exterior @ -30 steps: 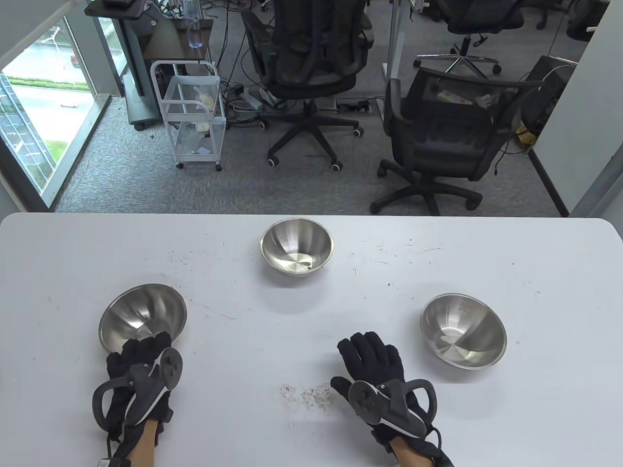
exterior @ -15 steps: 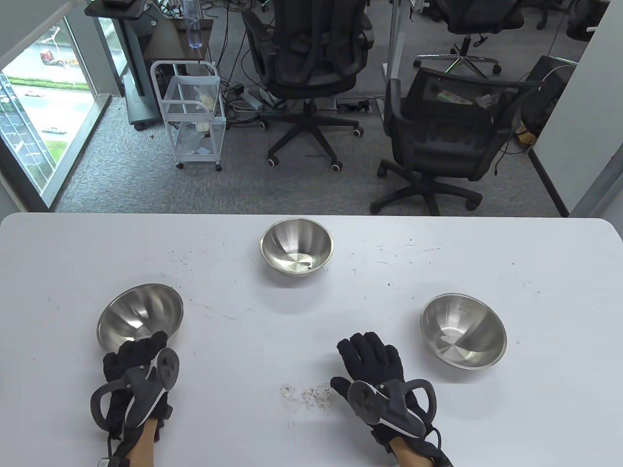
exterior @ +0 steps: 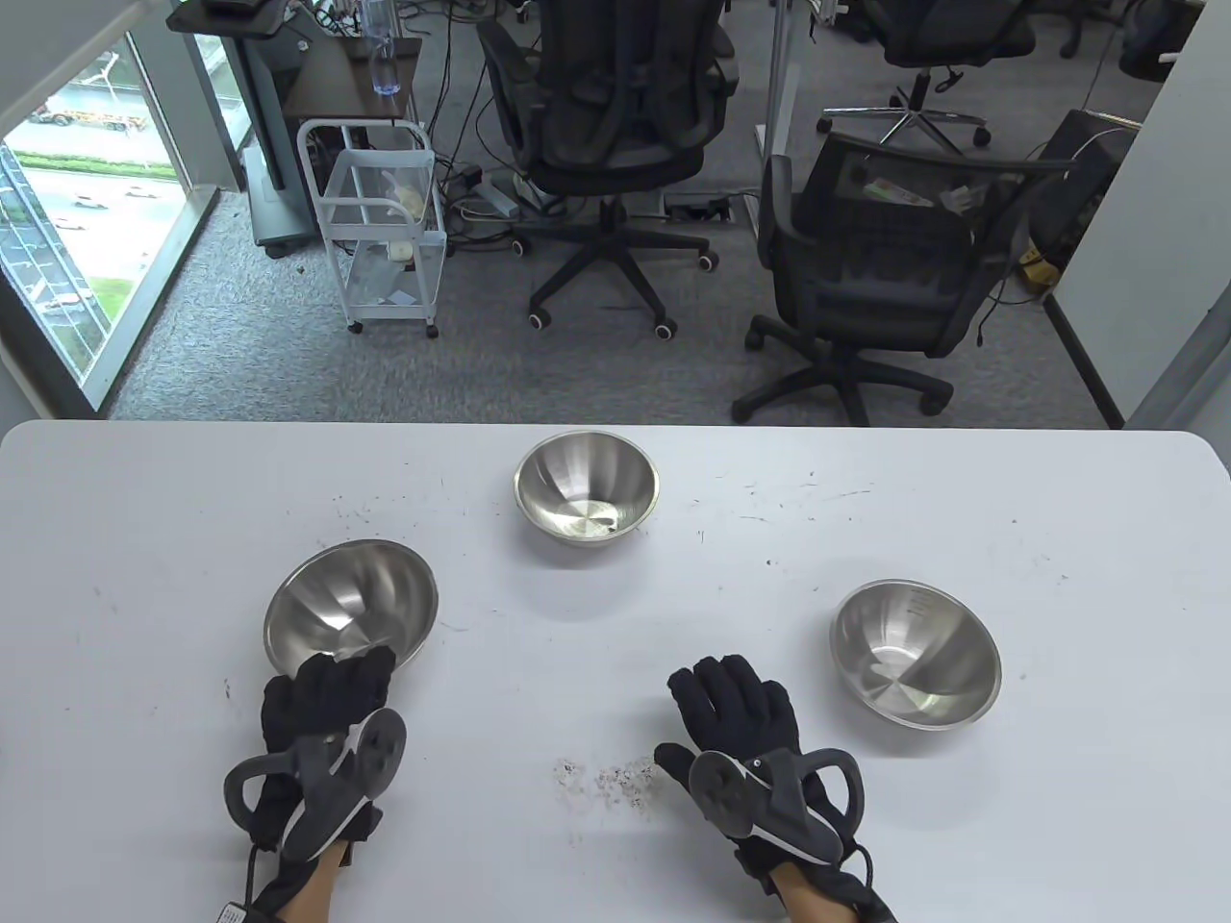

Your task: Nest mixing bowl into mixing bowl

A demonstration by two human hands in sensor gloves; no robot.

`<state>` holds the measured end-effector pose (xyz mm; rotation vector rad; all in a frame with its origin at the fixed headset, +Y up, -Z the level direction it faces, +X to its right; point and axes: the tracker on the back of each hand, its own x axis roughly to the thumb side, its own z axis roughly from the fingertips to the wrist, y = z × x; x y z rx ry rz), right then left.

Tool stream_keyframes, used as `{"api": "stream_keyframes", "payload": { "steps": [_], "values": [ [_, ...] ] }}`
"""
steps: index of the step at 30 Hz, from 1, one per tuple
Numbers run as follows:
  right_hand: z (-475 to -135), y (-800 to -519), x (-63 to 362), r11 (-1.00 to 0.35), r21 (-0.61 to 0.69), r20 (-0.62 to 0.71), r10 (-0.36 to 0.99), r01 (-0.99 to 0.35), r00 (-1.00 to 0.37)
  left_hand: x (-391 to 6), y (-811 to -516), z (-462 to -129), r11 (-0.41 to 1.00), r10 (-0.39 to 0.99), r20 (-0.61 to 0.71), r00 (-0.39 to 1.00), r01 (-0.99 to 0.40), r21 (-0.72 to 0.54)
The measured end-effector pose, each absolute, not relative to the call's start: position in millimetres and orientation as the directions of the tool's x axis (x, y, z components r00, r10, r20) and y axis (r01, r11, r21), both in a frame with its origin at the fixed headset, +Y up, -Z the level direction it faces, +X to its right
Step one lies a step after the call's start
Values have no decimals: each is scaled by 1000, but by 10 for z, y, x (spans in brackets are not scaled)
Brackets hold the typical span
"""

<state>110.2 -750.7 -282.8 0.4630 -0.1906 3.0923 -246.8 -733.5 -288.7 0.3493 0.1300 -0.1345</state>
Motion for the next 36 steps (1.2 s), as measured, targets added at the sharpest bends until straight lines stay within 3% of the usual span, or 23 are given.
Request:
{"api": "stream_keyframes", "payload": {
  "steps": [20, 28, 36],
  "values": [
    [-2846, -7495, 1165, -991, -127, 272, 9, -45, -962, -1235, -7324, -2538, 868, -305, 210, 929, 180, 463],
    [-2858, -7487, 1199, -990, -128, 266, 23, -59, -964, -1028, -7437, -2450, 876, -330, 326, 886, 160, 455],
    [-2861, -7490, 1199, -991, -127, 267, 12, -47, -964, -1026, -7485, -2472, 889, -323, 344, 882, 157, 431]
  ]
}}
